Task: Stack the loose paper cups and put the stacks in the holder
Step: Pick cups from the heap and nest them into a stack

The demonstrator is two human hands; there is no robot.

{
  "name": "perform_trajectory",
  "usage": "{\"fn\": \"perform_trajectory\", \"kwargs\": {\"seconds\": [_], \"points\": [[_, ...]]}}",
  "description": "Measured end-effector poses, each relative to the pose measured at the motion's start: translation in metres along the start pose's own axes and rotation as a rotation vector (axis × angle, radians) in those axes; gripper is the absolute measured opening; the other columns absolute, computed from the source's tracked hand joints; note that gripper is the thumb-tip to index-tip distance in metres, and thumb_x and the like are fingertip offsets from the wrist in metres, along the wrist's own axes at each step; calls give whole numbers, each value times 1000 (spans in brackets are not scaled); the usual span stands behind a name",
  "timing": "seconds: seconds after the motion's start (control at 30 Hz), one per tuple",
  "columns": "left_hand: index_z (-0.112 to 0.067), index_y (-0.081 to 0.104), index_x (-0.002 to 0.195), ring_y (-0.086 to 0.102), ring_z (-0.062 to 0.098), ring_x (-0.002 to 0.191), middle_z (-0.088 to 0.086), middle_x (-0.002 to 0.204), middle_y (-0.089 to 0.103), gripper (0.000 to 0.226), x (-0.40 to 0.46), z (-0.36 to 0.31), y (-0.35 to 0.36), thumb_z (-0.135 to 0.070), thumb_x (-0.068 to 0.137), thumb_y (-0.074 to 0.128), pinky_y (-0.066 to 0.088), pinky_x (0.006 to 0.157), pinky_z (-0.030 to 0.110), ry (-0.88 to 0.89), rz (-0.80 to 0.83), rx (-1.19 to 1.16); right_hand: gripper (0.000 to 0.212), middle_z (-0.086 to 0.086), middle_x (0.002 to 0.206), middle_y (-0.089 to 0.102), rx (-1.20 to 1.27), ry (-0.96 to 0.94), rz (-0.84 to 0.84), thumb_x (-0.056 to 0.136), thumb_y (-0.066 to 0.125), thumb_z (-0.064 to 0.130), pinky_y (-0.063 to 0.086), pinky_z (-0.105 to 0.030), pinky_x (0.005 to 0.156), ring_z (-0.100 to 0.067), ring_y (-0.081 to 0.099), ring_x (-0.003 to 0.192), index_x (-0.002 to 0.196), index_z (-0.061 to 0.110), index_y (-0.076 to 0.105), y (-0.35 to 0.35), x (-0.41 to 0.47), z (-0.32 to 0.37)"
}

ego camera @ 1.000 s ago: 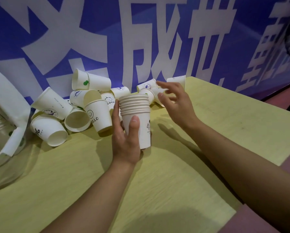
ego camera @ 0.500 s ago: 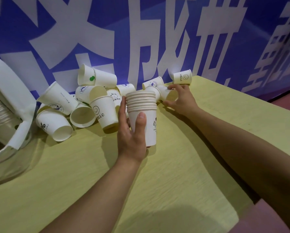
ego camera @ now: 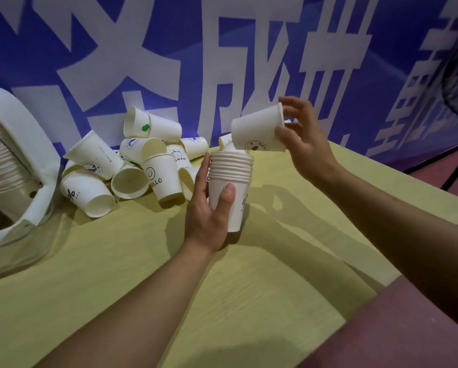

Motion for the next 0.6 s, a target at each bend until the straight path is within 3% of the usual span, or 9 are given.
{"fn": "perform_trajectory", "kwargs": {"seconds": [0.07,0.27,0.37,0.47,0.6], "points": [[-65,28,142,60,-7,115,-37,131,56,67,-4,-6,4,-66,80,53,50,92,22,30,42,44,48,2,132,49,-28,0,109,91,52,37,57,-23,77,-13,57,110,137,30,40,7,-4,14],[-69,24,142,57,-9,116,-43,130,51,68,-12,-16,11,-66,80,51,53,96,35,74,133,138,37,11,124,48,-187,45,343,101,42,39,46,-14,70,0,52,102,137,32,46,25,-13,28],[-65,23,144,54,-15,114,-48,125,49,70,-13,-18,14,-68,79,49,50,92,25,88,163,170,45,8,132,51,-254,77,475,98,39,47,43,-16,74,1,51,104,140,33,46,43,-26,22],[-60,24,146,53,-18,112,-54,123,47,71,-13,-18,14,-68,80,49,48,91,19,92,155,164,42,2,147,46,-252,86,517,104,41,42,40,-17,78,-7,47,117,144,31,43,58,-37,14],[-58,26,147,56,-15,109,-50,122,51,73,-10,-13,10,-68,79,50,49,85,13,67,120,134,52,4,144,48,-139,148,523,98,35,55,43,-22,85,-8,49,119,143,32,45,60,-32,6]]}}
Point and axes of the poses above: each hand's wrist, its own x-axis towards the middle knuckle, its own y-axis out of the palm, z = x × y, the point moved 9 cm from there along x, towards the middle knuckle
